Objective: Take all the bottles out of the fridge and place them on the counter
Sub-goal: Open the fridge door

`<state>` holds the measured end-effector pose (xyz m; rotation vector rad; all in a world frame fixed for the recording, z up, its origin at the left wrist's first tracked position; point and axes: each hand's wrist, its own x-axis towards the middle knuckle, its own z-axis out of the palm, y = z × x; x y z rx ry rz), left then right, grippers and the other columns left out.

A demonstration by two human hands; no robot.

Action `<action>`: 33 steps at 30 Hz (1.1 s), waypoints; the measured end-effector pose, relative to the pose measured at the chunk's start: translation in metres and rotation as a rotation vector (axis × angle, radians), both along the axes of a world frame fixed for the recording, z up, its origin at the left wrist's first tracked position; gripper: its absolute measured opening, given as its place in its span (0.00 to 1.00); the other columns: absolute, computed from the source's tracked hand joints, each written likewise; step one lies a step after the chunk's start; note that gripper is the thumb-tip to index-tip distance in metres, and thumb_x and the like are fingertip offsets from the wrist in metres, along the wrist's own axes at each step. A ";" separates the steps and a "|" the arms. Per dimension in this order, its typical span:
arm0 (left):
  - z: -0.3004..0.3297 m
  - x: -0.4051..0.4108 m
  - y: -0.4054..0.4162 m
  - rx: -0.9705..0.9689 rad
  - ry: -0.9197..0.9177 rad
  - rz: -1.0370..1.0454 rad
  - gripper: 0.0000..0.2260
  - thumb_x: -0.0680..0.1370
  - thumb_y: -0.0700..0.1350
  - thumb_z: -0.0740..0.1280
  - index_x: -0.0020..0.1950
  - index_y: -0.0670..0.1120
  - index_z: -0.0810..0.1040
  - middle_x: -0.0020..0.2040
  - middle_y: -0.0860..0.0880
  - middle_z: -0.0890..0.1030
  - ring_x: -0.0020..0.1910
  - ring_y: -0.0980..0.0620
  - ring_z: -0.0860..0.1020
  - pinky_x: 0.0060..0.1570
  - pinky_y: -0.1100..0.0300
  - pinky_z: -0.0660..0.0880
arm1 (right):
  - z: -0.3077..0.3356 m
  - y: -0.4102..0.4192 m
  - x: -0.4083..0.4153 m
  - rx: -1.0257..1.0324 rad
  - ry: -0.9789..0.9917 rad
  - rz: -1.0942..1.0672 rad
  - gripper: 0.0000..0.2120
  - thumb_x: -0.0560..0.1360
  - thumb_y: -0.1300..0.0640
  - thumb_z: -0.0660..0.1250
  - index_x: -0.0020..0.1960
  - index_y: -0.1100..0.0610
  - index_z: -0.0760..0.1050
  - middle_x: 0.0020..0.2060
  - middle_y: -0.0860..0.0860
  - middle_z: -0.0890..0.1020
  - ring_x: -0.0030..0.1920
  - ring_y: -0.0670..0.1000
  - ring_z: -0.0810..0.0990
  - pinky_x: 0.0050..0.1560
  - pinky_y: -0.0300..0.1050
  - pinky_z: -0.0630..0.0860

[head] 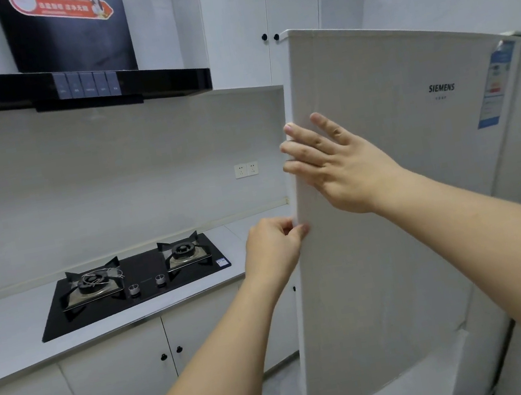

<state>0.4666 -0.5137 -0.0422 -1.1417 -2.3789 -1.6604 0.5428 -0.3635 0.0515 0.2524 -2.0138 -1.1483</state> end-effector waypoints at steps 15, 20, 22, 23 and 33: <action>-0.003 0.108 -0.014 -0.030 0.089 0.116 0.12 0.76 0.50 0.68 0.38 0.42 0.79 0.25 0.50 0.68 0.28 0.49 0.64 0.28 0.58 0.60 | -0.005 -0.010 0.098 0.002 0.011 0.043 0.20 0.77 0.58 0.59 0.68 0.56 0.72 0.72 0.55 0.68 0.75 0.59 0.61 0.75 0.59 0.47; -0.004 0.121 -0.015 -0.026 0.074 0.130 0.12 0.76 0.50 0.69 0.38 0.43 0.79 0.26 0.48 0.70 0.27 0.49 0.64 0.28 0.58 0.61 | -0.006 -0.009 0.108 -0.005 0.012 0.067 0.20 0.77 0.58 0.56 0.67 0.57 0.73 0.72 0.56 0.69 0.74 0.59 0.62 0.75 0.59 0.48; -0.004 0.123 -0.014 -0.016 0.064 0.134 0.11 0.75 0.50 0.69 0.39 0.44 0.81 0.29 0.46 0.75 0.28 0.50 0.66 0.30 0.59 0.64 | -0.006 -0.009 0.110 -0.008 0.014 0.069 0.20 0.77 0.58 0.57 0.67 0.57 0.73 0.72 0.55 0.69 0.74 0.59 0.63 0.75 0.59 0.48; -0.004 0.124 -0.014 -0.013 0.065 0.134 0.11 0.75 0.50 0.69 0.39 0.44 0.81 0.30 0.46 0.78 0.29 0.49 0.68 0.31 0.58 0.66 | -0.006 -0.009 0.111 -0.008 0.014 0.066 0.20 0.77 0.58 0.57 0.67 0.57 0.73 0.72 0.56 0.69 0.74 0.59 0.63 0.75 0.59 0.48; -0.009 0.095 -0.042 0.057 -0.035 0.135 0.21 0.74 0.53 0.72 0.64 0.44 0.79 0.55 0.50 0.83 0.53 0.54 0.80 0.57 0.58 0.75 | 0.003 -0.035 0.115 -0.020 -0.037 -0.011 0.19 0.78 0.55 0.56 0.67 0.60 0.71 0.74 0.57 0.65 0.76 0.58 0.59 0.75 0.58 0.51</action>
